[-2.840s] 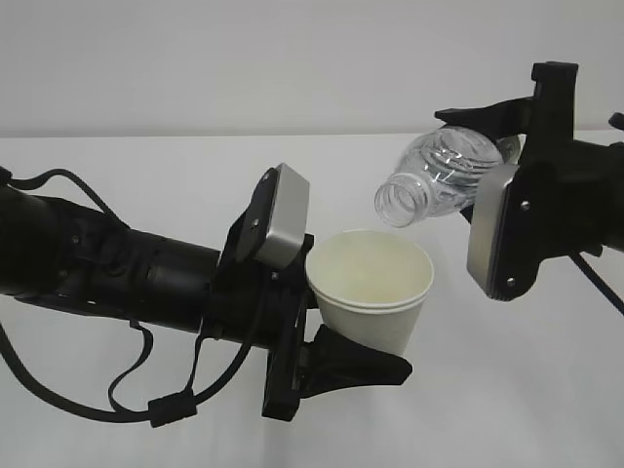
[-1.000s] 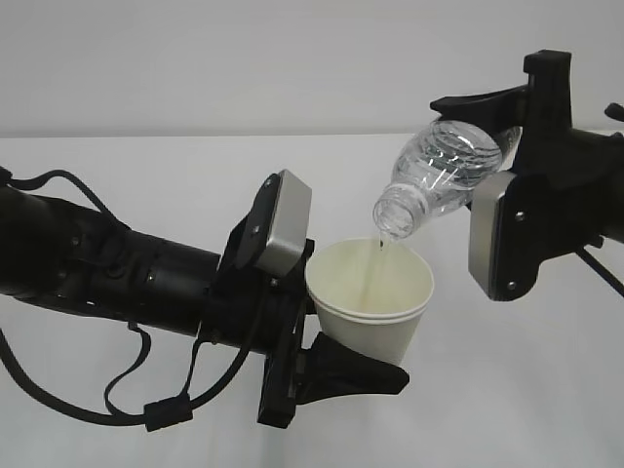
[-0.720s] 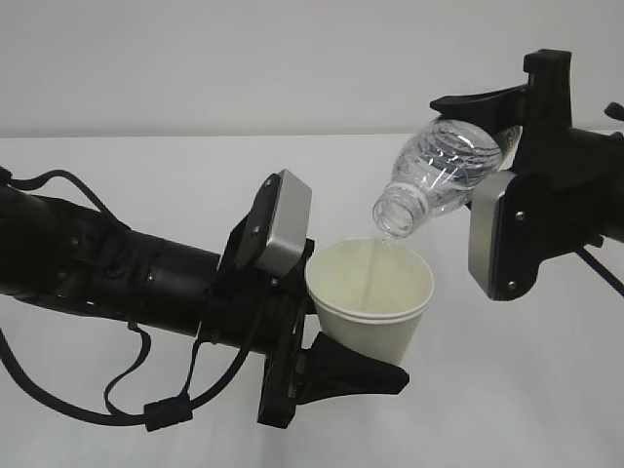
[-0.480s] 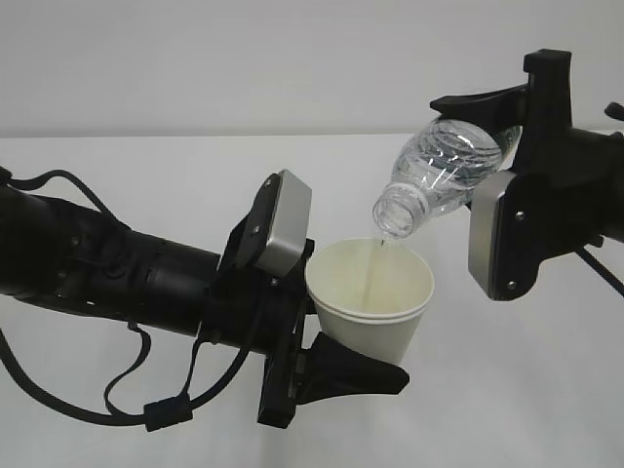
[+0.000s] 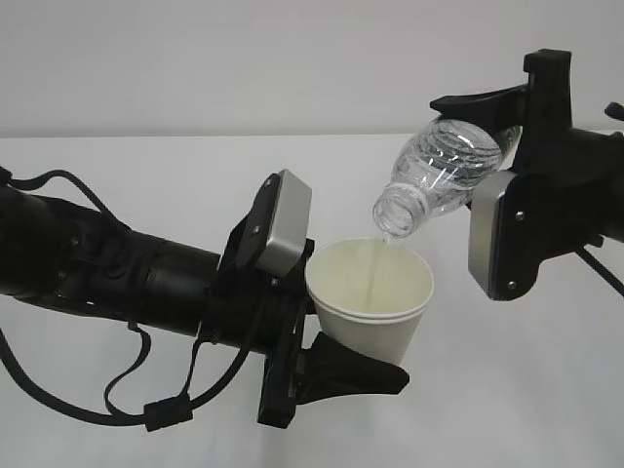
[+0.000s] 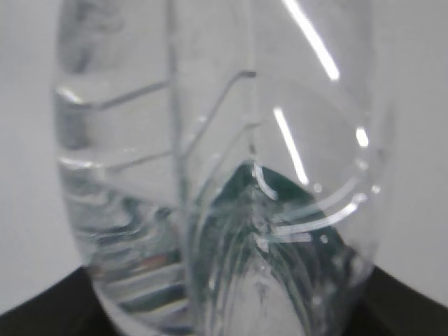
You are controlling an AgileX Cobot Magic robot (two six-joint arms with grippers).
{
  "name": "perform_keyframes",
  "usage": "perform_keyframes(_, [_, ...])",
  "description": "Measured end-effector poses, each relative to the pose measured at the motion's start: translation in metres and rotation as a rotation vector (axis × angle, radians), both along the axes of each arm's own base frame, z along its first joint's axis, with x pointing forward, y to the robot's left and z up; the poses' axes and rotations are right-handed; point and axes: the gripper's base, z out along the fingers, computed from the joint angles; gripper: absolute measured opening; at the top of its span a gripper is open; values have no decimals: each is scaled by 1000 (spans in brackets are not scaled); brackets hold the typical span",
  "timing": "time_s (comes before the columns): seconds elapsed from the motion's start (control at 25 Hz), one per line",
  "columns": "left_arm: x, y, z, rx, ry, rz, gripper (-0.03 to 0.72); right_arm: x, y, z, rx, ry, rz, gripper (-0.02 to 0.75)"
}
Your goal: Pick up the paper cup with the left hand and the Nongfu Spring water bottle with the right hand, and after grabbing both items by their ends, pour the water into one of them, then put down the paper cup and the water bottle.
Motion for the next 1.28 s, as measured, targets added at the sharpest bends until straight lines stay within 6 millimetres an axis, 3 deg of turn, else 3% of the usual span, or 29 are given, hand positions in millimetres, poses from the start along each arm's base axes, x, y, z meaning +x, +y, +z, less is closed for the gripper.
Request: perform_keyframes(1.28, [1,0,1,-10,7,17,453,2,1,4,-12,-24,4,468])
